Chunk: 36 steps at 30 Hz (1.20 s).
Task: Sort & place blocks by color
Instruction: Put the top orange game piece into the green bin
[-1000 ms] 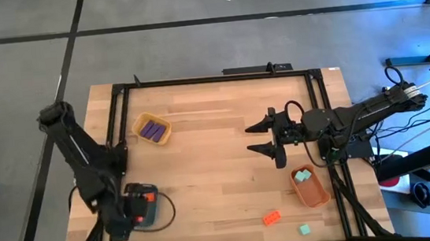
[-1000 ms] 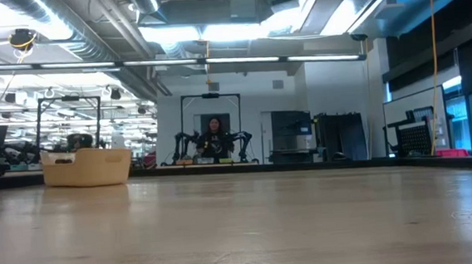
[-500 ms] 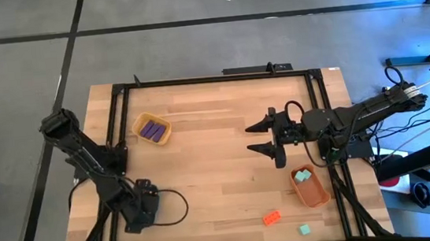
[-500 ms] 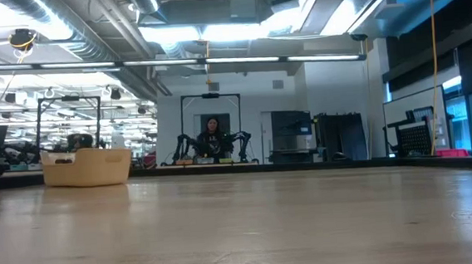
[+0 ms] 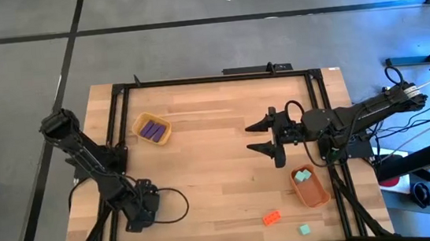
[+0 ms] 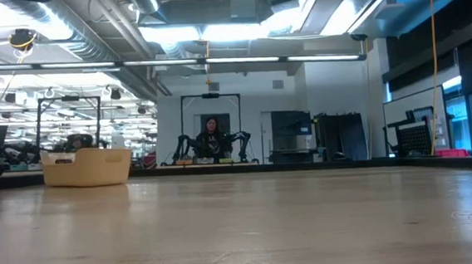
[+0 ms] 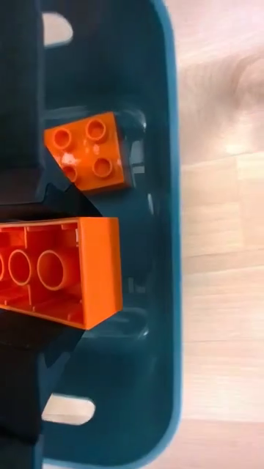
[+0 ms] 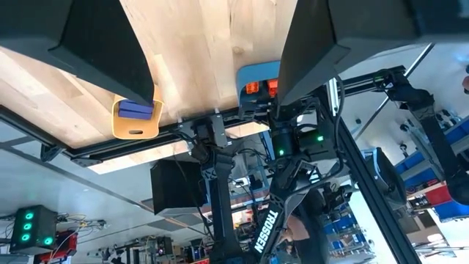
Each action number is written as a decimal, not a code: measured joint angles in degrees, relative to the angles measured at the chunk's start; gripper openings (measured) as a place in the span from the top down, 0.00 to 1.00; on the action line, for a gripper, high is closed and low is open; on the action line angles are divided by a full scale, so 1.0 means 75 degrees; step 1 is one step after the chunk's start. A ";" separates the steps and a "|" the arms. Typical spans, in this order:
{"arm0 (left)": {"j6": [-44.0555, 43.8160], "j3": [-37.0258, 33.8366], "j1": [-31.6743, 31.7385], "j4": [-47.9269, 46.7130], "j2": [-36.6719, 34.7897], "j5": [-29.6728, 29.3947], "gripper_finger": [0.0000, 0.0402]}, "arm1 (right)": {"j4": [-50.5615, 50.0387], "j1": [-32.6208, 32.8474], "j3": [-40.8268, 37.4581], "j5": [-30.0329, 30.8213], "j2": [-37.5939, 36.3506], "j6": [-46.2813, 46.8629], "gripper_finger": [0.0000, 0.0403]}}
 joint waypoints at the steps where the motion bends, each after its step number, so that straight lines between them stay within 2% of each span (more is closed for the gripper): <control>1: -0.0005 0.0000 0.0000 0.0016 -0.0012 -0.0017 0.68 | 0.0000 0.0000 0.0000 0.0000 0.0000 0.0010 0.27; 11: 0.0047 -0.0122 -0.0096 0.0194 0.0526 0.0358 0.68 | 0.0000 0.0003 0.0000 -0.0003 0.0000 0.0025 0.27; 17: 0.0053 -0.0087 -0.0098 0.0199 0.0719 0.0248 0.67 | 0.0000 0.0002 0.0001 -0.0003 0.0000 0.0037 0.27; 23: -0.0047 -0.0102 -0.0102 0.0180 0.0728 0.0094 0.58 | 0.0001 0.0003 0.0003 -0.0003 0.0000 0.0043 0.27; 36: -0.0158 -0.0140 -0.0003 0.0070 0.0314 0.0141 0.49 | 0.0000 0.0003 0.0003 -0.0006 0.0000 0.0028 0.27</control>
